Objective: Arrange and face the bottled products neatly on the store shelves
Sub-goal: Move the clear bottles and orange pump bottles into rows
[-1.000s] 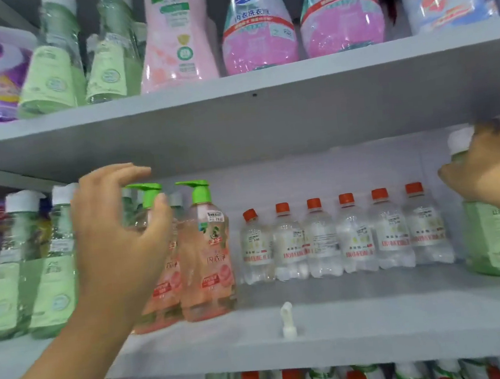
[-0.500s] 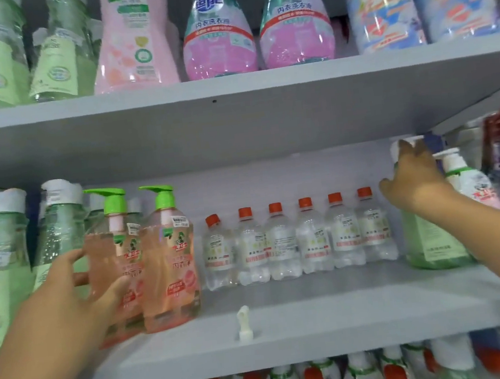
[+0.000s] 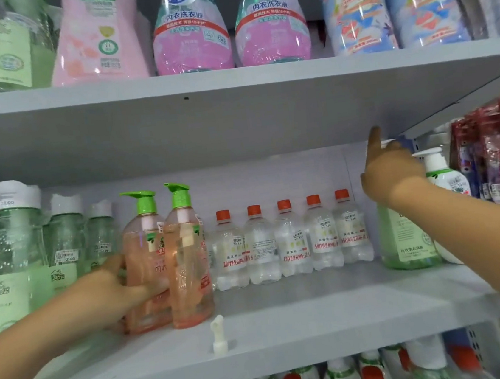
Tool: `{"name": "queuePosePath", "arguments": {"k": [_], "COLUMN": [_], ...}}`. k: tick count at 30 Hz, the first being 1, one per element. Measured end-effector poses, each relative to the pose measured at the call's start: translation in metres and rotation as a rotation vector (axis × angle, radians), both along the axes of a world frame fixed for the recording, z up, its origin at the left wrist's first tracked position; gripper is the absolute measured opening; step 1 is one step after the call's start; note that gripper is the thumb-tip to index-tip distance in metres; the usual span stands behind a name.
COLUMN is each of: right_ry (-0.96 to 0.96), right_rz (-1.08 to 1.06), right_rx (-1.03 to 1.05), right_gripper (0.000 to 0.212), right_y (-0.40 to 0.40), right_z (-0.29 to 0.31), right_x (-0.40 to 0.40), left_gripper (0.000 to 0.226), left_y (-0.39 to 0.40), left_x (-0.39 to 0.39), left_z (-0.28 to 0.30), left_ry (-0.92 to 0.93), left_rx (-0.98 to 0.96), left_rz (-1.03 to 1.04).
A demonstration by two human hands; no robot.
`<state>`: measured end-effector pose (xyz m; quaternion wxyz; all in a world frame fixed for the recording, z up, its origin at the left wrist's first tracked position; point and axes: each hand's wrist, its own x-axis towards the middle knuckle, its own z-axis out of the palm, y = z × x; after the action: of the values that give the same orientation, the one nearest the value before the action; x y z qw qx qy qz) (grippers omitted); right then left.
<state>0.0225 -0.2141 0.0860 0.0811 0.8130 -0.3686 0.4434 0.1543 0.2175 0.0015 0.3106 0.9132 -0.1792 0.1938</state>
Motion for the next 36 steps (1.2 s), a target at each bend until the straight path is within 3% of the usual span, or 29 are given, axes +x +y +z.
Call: {"name": "queuePosePath", "arguments": {"k": [3,8,12,16,19,21,23,25,27,29,32,36], "right_ry": [0.050,0.070,0.015,-0.060,-0.057,-0.063,-0.100,-0.165,-0.217,-0.231,-0.236,-0.058], "right_rz": [-0.067,0.017,0.224,0.375,0.510,0.598,0.686,0.789,0.884,0.963,1.018,1.091], "right_rx": [0.006,-0.058,-0.080,0.095,0.072,0.022,0.019,0.036,0.045,0.055,0.059,0.297], "right_gripper": [0.086,0.053,0.054,0.055,0.053,0.049,0.046,0.049,0.054,0.058,0.069,0.092], "right_y": [0.001,0.017,0.038,0.060,0.082,0.100,0.119,0.139,0.160,0.181,0.206,0.220], "right_z": [0.012,0.018,0.018,0.034,0.031,0.023,0.018,0.016,0.013,0.007,0.007,0.003], "right_x": [0.002,0.010,0.012,-0.012,-0.031,-0.042,-0.050,-0.054,-0.050,-0.039,-0.018,0.010], "left_gripper": [0.068,0.066,0.062,0.029,0.044,0.055,0.042,0.043,0.065,0.075,0.059,0.048], "left_y": [-0.017,-0.056,-0.090,-0.126,-0.136,-0.133,-0.127,-0.125,-0.124,-0.120,-0.097,-0.046], "left_x": [0.001,-0.001,-0.008,-0.022,-0.022,-0.025,-0.040,-0.060,-0.079,-0.089,-0.085,-0.066], "left_z": [0.000,-0.002,0.000,0.005,0.007,0.012,0.020,0.025,0.022,0.014,0.010,0.009], "left_ry": [0.029,0.096,0.167,0.094,0.140,-0.064,-0.250,-0.151,-0.002,0.006,-0.059,-0.075], "left_rx": [-0.008,-0.095,-0.170,-0.128,-0.139,-0.155,-0.290,-0.365,-0.320,-0.244,-0.241,-0.229], "left_rz": [-0.046,-0.168,-0.294,-0.321,-0.332,-0.238,-0.316,-0.561,-0.684,-0.657,-0.522,-0.352]}}
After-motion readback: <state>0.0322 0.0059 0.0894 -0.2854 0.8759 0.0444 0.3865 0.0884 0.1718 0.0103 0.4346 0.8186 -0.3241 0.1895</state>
